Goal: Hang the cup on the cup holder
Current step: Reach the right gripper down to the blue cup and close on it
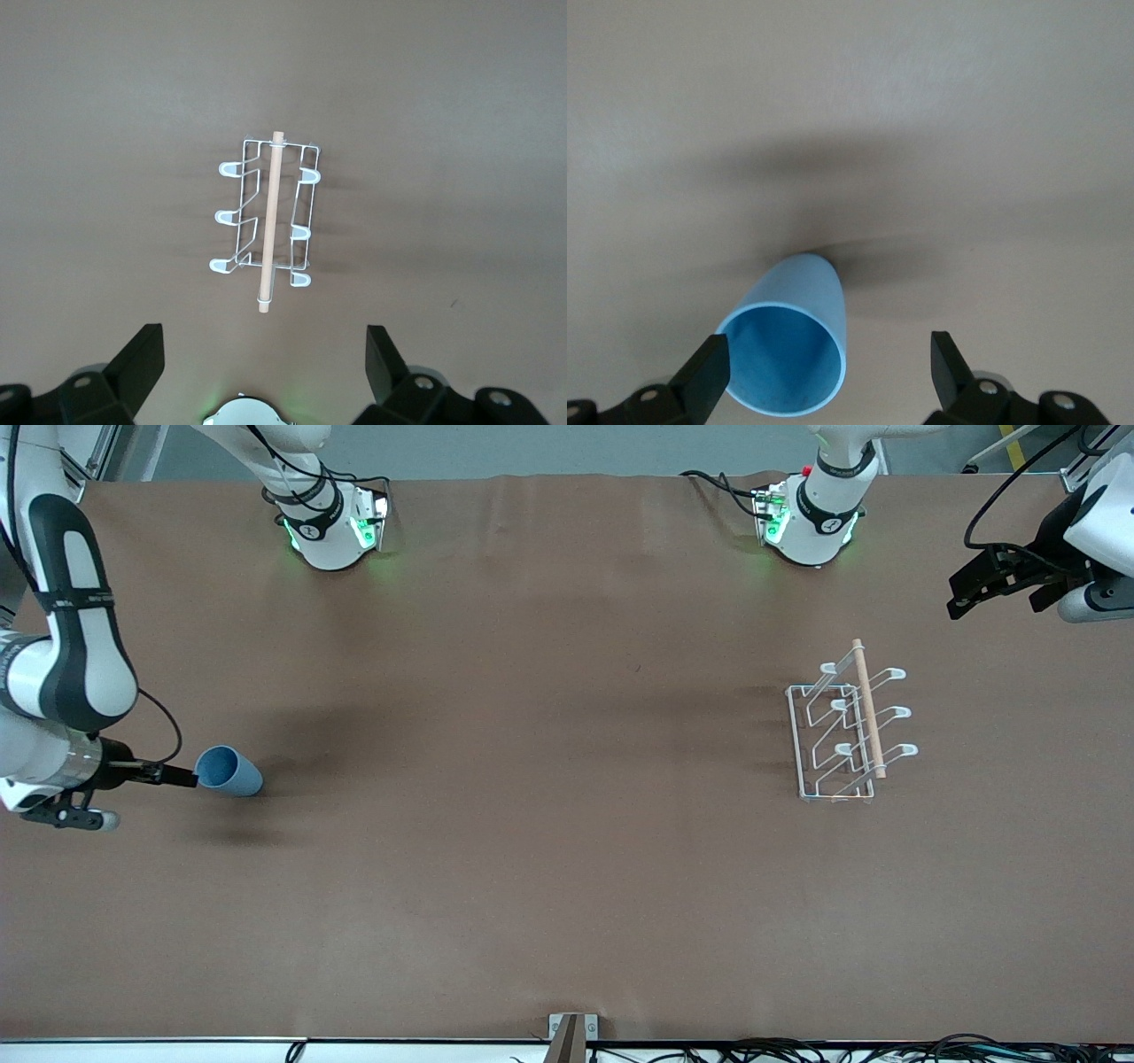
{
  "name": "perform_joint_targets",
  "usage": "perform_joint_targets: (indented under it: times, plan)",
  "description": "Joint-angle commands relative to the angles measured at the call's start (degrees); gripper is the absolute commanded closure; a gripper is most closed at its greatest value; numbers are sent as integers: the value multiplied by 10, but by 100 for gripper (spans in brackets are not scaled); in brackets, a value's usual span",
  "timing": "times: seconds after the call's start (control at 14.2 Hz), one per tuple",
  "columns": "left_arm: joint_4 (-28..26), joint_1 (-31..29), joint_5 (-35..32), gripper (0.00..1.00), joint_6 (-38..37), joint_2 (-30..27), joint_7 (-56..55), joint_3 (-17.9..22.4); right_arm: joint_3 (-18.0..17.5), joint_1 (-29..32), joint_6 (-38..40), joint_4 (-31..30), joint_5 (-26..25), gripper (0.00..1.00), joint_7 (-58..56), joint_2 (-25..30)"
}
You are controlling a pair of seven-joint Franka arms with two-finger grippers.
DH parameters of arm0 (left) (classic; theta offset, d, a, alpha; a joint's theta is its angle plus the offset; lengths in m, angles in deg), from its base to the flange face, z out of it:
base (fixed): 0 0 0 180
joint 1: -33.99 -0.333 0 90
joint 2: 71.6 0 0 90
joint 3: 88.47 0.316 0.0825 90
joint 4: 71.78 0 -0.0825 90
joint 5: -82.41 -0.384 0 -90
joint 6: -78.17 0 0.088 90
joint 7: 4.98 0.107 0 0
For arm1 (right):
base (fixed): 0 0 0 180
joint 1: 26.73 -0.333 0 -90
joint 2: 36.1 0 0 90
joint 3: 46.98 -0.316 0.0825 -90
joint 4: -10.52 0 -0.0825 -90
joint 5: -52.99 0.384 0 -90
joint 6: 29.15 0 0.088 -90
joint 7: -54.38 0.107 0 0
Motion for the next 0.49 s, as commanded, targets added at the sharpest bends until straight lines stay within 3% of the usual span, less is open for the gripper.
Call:
perform_joint_targets:
  times: [0.0, 0.14, 0.21, 0.28, 0.35, 0.42]
  plan:
    - [9, -3, 3, 0, -8, 2, 9, -1, -4, 2, -35, -53, -5, 0, -3, 19]
    - [9, -3, 4, 0, -10, 2, 9, -1, -4, 3, -67, -72, -5, 1, -4, 12]
    - [9, -3, 4, 0, -13, 2, 9, -1, -4, 1, -68, -78, -5, 9, -4, 12]
    - [9, -3, 4, 0, -13, 2, 9, -1, -5, -3, -67, -83, -4, 33, -4, 13]
    - [10, -3, 4, 0, -13, 3, 9, -1, -7, -4, -67, -86, -4, 65, -4, 13]
    - [11, -3, 5, 0, -13, 4, 9, -1, -7, -12, -69, -86, -4, 85, -4, 13]
